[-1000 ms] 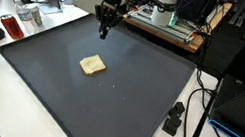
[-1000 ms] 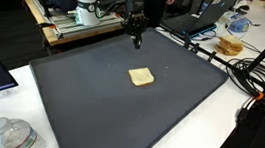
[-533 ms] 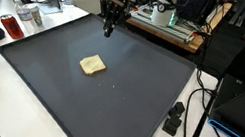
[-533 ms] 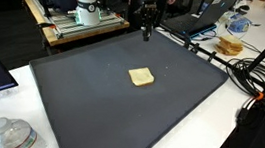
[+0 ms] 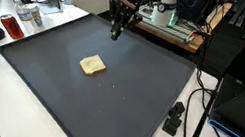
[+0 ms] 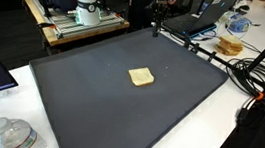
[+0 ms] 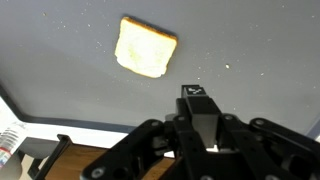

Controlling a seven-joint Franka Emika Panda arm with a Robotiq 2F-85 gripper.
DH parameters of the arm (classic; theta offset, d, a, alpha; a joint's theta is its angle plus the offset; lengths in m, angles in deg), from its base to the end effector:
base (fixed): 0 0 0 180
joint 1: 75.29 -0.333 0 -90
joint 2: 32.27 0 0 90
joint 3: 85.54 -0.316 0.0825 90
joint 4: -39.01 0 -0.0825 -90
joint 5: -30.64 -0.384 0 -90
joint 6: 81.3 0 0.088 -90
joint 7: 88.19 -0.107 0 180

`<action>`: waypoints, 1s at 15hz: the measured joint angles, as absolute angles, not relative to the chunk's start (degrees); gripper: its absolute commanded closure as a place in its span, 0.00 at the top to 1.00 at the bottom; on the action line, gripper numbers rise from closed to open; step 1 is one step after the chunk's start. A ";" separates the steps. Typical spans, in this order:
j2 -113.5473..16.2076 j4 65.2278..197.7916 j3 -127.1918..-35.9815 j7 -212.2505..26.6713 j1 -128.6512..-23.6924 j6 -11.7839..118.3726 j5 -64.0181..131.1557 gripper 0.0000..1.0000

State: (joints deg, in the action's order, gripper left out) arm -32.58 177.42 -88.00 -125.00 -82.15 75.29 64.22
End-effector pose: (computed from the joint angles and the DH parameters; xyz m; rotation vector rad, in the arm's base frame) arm 0.5012 0.1037 0.3354 2.9146 0.0368 0.5889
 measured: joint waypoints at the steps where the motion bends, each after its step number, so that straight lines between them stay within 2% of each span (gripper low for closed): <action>1: -32.85 177.13 -88.14 -125.01 -82.24 75.22 64.22 0.22; 3: -33.25 176.77 -88.16 -125.01 -82.26 75.18 64.22 0.22; 4: -33.36 176.71 -88.16 -125.01 -82.26 75.17 64.22 0.05; 9: -33.40 176.35 -88.36 -128.15 -82.34 74.67 68.30 0.05; 15: -34.93 172.20 -91.91 -140.12 -85.62 62.33 77.63 0.05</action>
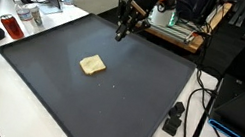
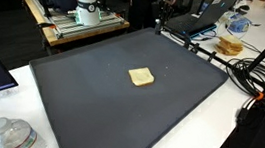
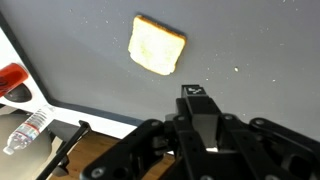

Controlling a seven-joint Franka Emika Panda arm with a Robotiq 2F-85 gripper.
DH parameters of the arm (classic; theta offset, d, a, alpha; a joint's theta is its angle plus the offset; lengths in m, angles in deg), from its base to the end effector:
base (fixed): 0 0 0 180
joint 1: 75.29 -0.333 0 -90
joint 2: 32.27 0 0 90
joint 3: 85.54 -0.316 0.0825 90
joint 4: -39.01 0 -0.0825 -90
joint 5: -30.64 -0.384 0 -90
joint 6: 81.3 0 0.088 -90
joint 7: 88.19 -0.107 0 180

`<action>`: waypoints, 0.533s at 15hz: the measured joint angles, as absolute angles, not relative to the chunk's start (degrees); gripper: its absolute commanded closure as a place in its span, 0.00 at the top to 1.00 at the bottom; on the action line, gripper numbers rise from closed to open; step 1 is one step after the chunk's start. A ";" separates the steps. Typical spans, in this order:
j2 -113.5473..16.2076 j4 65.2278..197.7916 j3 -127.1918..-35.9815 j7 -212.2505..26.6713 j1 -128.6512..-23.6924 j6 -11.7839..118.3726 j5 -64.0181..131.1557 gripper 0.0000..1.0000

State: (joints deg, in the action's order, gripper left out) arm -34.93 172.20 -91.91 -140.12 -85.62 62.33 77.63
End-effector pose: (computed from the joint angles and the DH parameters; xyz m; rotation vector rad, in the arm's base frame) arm 0.5001 0.1556 0.3312 2.7330 0.0358 0.5555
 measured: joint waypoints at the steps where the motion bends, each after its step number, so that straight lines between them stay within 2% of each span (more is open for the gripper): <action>1: -35.92 171.13 -92.78 -141.61 -86.31 60.26 78.80 0.05; 8: -46.21 161.29 -93.80 -144.51 -88.58 51.92 83.79 0.05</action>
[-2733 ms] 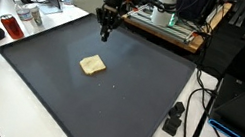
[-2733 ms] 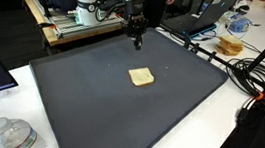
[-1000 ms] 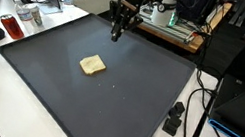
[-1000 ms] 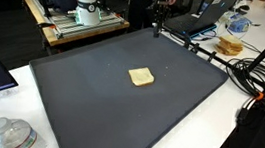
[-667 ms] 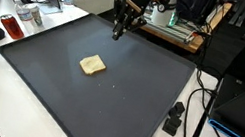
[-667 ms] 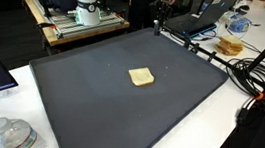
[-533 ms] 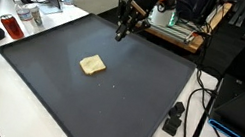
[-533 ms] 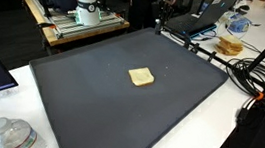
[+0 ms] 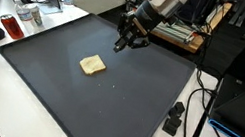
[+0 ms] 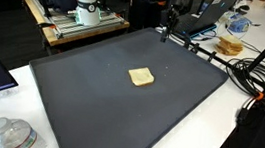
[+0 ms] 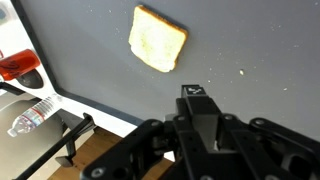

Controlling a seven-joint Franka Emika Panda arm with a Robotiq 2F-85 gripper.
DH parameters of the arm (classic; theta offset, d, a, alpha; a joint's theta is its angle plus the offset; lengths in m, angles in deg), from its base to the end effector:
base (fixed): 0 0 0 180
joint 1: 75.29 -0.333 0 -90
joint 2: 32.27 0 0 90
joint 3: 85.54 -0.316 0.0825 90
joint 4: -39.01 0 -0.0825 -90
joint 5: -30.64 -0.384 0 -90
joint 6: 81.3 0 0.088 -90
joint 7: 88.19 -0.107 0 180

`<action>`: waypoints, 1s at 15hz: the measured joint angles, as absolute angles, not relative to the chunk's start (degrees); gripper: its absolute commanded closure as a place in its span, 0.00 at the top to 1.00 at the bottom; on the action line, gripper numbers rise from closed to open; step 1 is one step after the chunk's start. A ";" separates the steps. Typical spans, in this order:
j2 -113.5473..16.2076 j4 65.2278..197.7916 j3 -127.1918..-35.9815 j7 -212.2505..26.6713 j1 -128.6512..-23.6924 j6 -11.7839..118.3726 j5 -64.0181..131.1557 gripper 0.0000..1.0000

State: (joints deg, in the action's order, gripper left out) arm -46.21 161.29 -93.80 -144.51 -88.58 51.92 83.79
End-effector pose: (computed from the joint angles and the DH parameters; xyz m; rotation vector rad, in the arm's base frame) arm 0.5347 0.1948 0.2940 2.5980 0.0808 0.4817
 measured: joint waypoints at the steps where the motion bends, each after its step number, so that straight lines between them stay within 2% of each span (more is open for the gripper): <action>1: -47.85 159.65 -93.61 -144.53 -88.60 51.00 84.04 0.05; 8: -58.12 149.50 -91.56 -144.59 -89.54 45.43 84.58 0.05; 15: -62.98 143.05 -89.02 -141.36 -88.29 43.51 80.61 0.05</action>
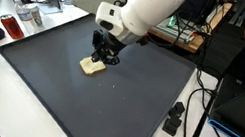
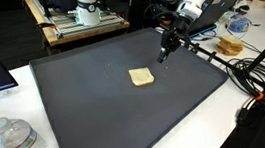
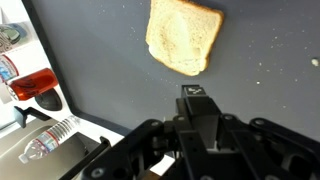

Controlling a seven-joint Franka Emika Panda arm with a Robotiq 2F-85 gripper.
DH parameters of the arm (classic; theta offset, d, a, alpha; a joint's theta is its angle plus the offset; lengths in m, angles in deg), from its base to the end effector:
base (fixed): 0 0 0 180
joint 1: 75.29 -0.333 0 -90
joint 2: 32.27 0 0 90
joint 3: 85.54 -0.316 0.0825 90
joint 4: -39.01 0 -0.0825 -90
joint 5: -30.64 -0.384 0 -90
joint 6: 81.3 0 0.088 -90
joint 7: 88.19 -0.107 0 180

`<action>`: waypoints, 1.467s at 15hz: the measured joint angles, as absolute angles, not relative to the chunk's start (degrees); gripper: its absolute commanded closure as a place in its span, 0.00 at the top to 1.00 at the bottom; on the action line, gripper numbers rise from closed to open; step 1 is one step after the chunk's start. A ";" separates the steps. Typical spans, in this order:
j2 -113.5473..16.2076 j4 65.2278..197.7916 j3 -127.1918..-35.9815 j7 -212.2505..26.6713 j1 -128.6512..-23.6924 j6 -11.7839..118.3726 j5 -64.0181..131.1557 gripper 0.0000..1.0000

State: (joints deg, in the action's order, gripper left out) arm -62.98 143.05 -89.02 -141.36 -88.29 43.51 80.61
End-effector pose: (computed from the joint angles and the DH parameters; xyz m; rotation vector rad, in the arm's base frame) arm 0.6232 0.1517 0.2394 2.5168 -0.0858 0.3068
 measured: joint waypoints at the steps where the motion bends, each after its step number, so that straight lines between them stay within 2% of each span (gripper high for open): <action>1: -63.14 142.63 -88.93 -140.35 -87.95 43.51 79.38 0.05; 9: -60.76 142.95 -88.20 -129.21 -84.65 44.60 67.69 0.05; 22: -53.64 153.06 -85.17 -108.31 -80.21 49.76 51.70 0.05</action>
State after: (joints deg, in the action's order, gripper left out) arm -53.64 153.06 -85.17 -108.31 -80.21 49.76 51.70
